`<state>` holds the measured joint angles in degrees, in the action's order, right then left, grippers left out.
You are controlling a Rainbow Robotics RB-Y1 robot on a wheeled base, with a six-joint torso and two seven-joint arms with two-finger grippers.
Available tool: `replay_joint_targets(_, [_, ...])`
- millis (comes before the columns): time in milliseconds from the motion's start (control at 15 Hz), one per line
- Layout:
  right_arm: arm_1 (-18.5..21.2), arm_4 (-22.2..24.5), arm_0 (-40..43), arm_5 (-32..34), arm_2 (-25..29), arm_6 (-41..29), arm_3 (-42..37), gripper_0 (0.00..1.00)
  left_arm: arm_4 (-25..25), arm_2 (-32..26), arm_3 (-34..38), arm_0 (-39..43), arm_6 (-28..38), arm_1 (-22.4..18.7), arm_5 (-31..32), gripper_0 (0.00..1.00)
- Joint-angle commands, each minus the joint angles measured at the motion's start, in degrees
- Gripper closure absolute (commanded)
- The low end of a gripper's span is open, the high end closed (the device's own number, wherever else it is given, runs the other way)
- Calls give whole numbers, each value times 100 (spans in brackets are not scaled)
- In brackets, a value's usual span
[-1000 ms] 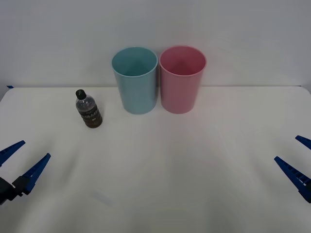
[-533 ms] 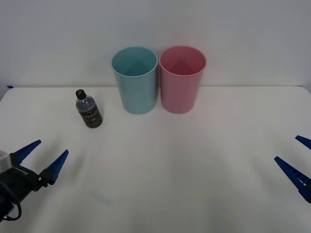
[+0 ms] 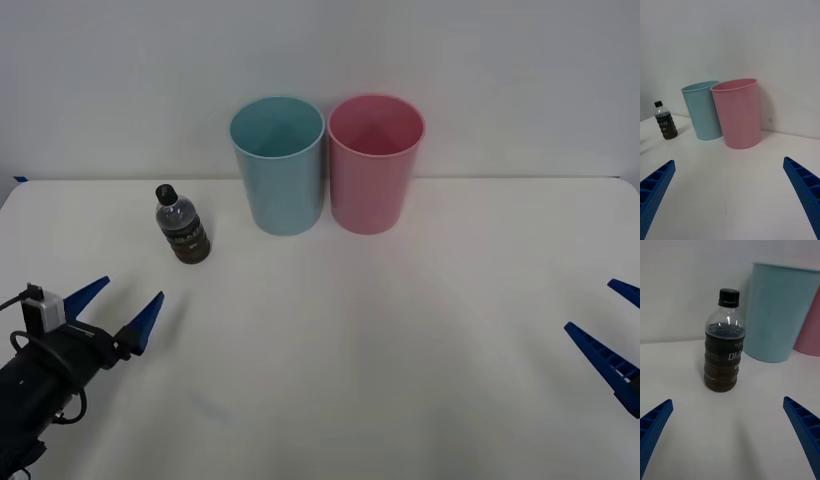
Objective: Grasp the object on the table and drop it into the matching bin: aluminum can to the light blue bin, PET bottle to the pink bin.
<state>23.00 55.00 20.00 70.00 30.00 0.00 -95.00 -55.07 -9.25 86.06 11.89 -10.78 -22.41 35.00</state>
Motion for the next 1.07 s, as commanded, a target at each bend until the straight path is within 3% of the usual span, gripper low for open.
replay_joint_targets(67, [0,0,0,0,0,0,0,0,-30,28,-291,-354,-91,175,-116,0])
replay_joint_targets(667, [0,0,0,0,0,0,0,0,-469,28,-1205,-1488,-381,755,-749,0])
replay_joint_targets(1067, [0,0,0,0,0,0,0,0,-496,19,-2313,-2455,-575,773,-766,0])
